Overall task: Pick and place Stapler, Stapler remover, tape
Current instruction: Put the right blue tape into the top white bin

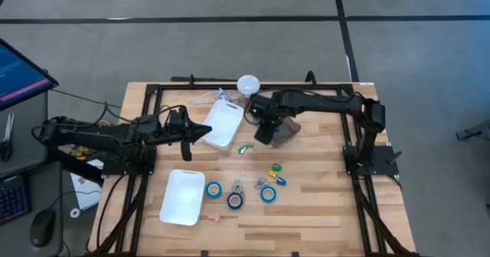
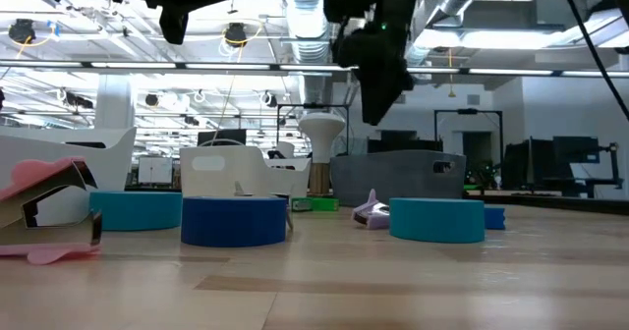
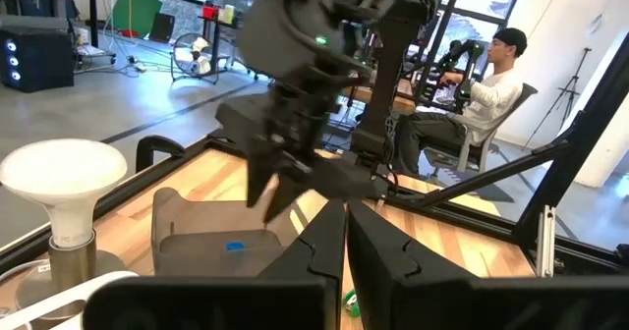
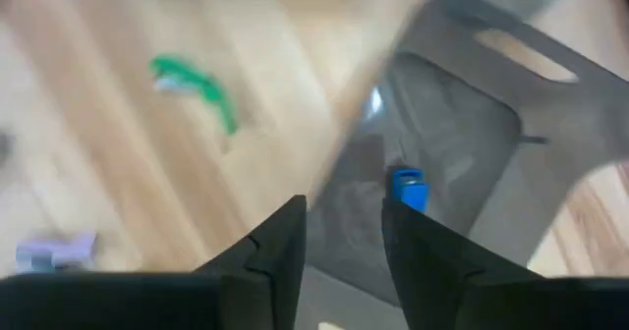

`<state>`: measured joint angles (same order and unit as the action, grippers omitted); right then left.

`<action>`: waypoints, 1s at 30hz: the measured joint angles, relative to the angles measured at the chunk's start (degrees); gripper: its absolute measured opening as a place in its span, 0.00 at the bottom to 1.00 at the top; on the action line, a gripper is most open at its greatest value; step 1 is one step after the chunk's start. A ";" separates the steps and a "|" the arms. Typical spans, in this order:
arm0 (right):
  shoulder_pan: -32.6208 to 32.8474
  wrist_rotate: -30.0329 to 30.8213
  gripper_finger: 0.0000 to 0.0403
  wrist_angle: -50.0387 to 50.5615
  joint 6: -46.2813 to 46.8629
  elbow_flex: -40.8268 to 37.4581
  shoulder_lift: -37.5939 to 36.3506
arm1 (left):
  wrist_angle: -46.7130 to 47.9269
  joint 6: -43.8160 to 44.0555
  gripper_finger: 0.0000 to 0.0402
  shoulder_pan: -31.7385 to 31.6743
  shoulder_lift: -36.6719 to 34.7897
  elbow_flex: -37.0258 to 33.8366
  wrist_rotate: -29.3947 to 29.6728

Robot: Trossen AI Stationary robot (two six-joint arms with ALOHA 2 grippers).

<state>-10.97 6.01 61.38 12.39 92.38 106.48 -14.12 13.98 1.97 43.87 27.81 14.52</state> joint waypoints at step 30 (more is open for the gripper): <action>23.26 17.59 0.16 2.06 11.85 -1.56 -4.63 | 1.77 -0.16 0.02 2.42 0.00 0.00 -0.10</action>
<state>12.29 23.60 63.44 24.24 90.82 101.85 -12.35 13.82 4.39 43.88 27.81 14.43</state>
